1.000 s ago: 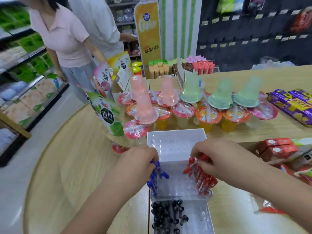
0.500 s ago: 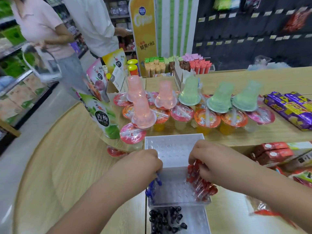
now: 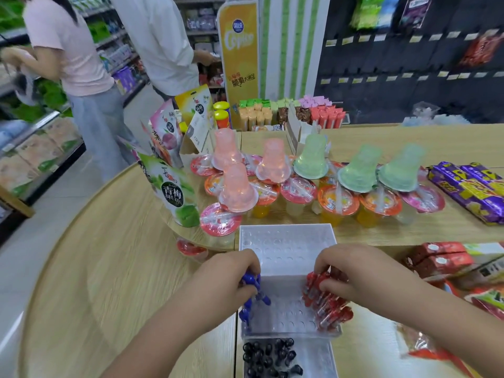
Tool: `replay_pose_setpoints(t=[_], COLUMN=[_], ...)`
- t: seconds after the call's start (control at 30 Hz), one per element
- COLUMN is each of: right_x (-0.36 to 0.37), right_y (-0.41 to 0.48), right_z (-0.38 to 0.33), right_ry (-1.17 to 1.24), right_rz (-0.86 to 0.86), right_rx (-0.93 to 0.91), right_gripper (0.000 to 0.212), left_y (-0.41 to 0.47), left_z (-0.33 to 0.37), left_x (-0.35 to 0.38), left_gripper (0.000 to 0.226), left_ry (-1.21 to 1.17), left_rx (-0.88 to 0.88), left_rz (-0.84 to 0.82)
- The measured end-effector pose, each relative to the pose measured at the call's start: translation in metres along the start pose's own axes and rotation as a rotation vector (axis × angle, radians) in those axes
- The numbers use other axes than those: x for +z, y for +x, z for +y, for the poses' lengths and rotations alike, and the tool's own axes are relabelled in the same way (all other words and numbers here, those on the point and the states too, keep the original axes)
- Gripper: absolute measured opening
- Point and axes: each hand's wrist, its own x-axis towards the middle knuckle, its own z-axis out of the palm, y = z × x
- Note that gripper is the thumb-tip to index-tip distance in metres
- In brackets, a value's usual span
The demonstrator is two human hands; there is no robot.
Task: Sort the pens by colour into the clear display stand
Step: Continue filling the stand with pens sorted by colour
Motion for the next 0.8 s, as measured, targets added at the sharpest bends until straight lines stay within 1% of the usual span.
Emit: replay_pose_setpoints(t=[0.1, 0.2, 0.3, 0.43, 0.6, 0.73, 0.8], right_x=[0.003, 0.009, 0.016, 0.021, 0.02, 0.02, 0.019], right_y=[-0.001, -0.004, -0.007, -0.005, -0.002, 0.001, 0.003], right_z=[0.002, 0.0, -0.004, -0.005, -0.002, 0.001, 0.0], right_ry=[0.057, 0.099, 0.102, 0.091, 0.111, 0.068, 0.04], right_rz=[0.033, 0.093, 0.161, 0.178, 0.138, 0.081, 0.066], right_rx=[0.048, 0.099, 0.15, 0.164, 0.161, 0.128, 0.124], right_gripper=[0.012, 0.014, 0.018, 0.022, 0.025, 0.024, 0.025], left_y=[-0.005, -0.011, -0.014, -0.015, -0.015, -0.016, -0.015], left_z=[-0.007, -0.016, -0.021, -0.021, -0.016, -0.014, -0.014], left_x=[0.003, 0.012, 0.02, 0.022, 0.016, 0.011, 0.012], left_gripper=[0.016, 0.02, 0.02, 0.021, 0.018, 0.02, 0.021], left_ry=[-0.165, -0.343, -0.455, -0.418, -0.245, -0.223, -0.212], left_rx=[-0.016, -0.016, -0.044, -0.02, 0.062, 0.063, 0.069], left_rz=[0.031, 0.109, 0.148, 0.167, 0.223, 0.292, 0.29])
